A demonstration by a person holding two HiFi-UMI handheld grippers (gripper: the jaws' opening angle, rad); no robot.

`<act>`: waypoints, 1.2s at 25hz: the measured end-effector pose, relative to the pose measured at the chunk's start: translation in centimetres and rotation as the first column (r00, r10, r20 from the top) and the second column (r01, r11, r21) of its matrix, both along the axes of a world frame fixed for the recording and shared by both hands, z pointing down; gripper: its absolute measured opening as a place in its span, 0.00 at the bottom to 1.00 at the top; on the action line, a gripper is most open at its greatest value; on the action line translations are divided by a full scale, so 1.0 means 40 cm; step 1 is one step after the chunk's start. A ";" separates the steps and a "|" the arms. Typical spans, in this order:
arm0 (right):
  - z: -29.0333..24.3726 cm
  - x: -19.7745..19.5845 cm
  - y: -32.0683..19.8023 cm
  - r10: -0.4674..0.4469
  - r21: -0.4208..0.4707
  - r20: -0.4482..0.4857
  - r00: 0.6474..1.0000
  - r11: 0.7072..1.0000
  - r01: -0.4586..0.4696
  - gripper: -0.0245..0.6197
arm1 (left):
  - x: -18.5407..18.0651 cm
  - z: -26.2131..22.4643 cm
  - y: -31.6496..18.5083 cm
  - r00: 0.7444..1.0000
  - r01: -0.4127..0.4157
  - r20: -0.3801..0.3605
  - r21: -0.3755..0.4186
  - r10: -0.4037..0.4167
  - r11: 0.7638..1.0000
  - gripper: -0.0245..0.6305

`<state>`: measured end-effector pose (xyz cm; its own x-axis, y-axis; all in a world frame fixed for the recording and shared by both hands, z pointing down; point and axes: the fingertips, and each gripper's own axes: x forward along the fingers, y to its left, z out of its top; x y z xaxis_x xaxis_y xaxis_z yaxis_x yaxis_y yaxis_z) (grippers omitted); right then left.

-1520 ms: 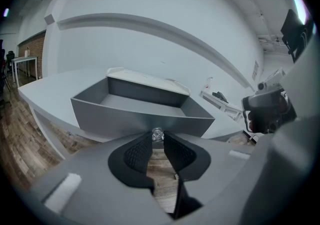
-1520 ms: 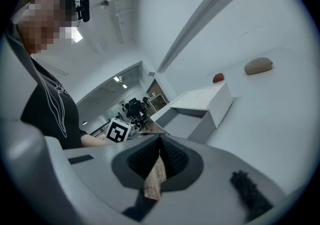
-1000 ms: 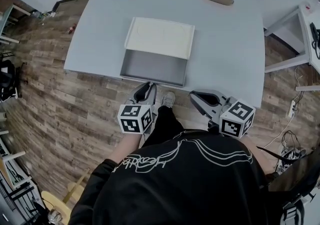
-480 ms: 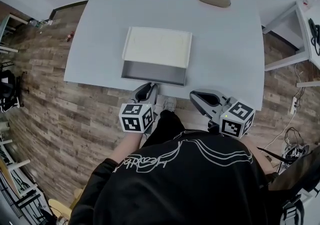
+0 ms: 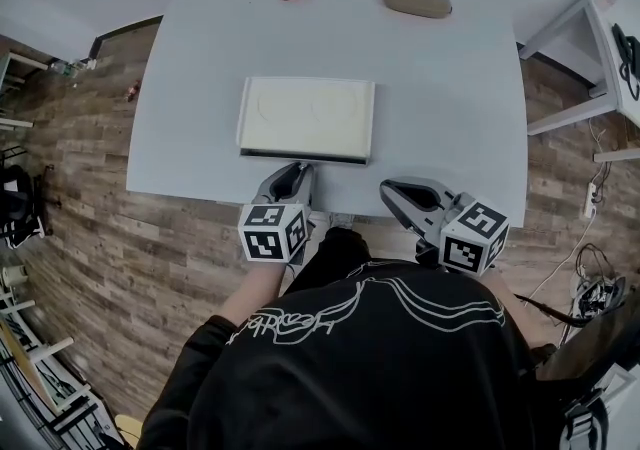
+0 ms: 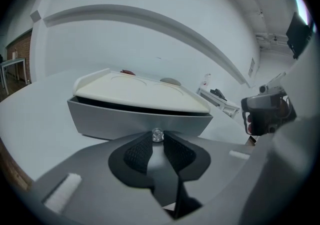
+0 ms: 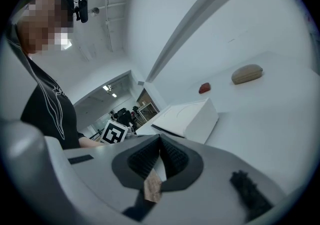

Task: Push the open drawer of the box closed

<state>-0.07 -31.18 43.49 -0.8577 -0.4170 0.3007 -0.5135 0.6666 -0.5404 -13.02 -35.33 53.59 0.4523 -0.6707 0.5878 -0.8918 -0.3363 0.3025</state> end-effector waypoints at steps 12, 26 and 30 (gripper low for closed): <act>0.001 0.011 -0.042 0.041 -0.003 0.014 0.999 0.999 -0.041 0.05 | -0.002 0.003 -0.036 1.000 -0.015 0.003 -0.028 0.015 1.000 0.16; -0.022 0.026 0.079 -0.015 0.021 -0.001 1.000 1.000 0.015 0.05 | 0.030 -0.050 0.078 0.998 -0.021 -0.058 -0.036 0.019 0.999 0.22; -0.047 0.014 0.153 -0.055 0.039 0.007 0.998 0.998 0.055 0.05 | 0.071 -0.134 0.171 0.987 -0.070 -0.142 0.012 0.071 0.997 0.13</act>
<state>0.49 -25.05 41.59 -0.8821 -0.3805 0.2779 -0.4711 0.7145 -0.5173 -10.17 -28.49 48.21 0.5773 -0.6380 0.5095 -0.8139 -0.3998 0.4215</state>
